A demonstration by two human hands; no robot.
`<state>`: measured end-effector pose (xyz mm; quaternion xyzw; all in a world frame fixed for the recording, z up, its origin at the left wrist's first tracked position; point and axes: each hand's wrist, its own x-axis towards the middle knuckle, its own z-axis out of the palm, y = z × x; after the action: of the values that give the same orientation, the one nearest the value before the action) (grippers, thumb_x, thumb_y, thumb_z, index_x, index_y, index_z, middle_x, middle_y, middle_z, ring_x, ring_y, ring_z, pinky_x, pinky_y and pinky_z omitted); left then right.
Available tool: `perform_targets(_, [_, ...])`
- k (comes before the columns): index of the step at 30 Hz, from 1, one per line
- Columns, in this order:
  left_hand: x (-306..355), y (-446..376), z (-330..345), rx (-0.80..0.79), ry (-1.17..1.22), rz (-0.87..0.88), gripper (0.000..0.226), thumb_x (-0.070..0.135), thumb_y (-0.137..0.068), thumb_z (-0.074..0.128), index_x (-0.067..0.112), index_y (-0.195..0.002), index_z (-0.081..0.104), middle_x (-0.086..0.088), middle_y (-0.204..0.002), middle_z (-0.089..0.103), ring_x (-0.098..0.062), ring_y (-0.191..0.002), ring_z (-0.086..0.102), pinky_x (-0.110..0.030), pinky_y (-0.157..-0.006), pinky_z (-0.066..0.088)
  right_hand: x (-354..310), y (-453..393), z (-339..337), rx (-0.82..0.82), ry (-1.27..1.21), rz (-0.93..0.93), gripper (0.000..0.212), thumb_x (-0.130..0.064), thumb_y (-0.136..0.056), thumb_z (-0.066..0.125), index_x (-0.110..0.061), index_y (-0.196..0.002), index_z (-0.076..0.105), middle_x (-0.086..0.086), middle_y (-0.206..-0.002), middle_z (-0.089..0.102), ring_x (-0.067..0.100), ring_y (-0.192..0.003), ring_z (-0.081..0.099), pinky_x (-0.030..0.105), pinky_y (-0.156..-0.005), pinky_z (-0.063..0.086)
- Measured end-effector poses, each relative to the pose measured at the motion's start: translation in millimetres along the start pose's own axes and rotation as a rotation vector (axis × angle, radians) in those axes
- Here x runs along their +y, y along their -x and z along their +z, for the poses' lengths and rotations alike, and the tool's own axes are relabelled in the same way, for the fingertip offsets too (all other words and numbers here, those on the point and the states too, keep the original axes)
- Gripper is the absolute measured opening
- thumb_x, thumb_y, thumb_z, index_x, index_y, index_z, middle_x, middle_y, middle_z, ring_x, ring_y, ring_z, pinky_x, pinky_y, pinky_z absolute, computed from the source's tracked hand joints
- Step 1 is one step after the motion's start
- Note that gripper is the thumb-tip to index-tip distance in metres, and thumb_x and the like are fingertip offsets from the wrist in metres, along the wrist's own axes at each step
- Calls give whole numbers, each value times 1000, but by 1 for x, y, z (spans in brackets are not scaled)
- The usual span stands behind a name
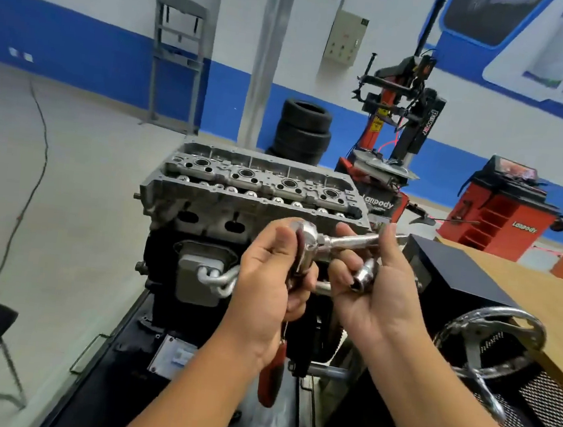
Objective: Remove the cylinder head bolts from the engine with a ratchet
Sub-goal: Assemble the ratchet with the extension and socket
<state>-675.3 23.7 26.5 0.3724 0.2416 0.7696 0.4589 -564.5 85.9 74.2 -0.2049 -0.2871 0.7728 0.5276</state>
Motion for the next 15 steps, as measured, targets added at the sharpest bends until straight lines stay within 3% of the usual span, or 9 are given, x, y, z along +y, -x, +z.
perform_targets(4, [-4, -6, -14, 85, 39, 43, 44, 63, -92, 53, 24, -106, 67, -4, -64, 52, -9, -41, 31, -21, -44, 16, 12, -13, 4, -43, -2, 45, 60, -47, -99, 59, 8, -86, 77, -2, -58, 43, 5, -42, 38, 19, -36, 34])
perform_targets(8, [-16, -11, -19, 93, 25, 48, 46, 64, -93, 52, 23, -108, 66, -5, -64, 52, -9, -41, 29, -20, -44, 17, 12, -25, -3, -54, -74, 83, 49, -41, -89, 68, 3, -69, 77, -3, -54, 39, 5, -39, 34, 18, -34, 29])
perform_targets(12, [-24, -28, -13, 119, 70, 46, 44, 62, -93, 51, 23, -103, 69, -4, -64, 51, -9, -41, 27, -19, -43, 16, 8, -46, -6, -57, -45, 26, 45, -33, -88, 67, -12, -49, 69, -2, -59, 57, 4, -30, 32, 16, -29, 24])
perform_targets(15, [-28, -40, -10, 56, 25, 15, 45, 63, -88, 56, 23, -106, 67, -4, -64, 51, -9, -42, 27, -22, -44, 14, 8, -56, -16, -77, -36, -38, 43, -32, -87, 65, -17, -47, 68, -2, -62, 63, 3, -28, 33, 15, -28, 24])
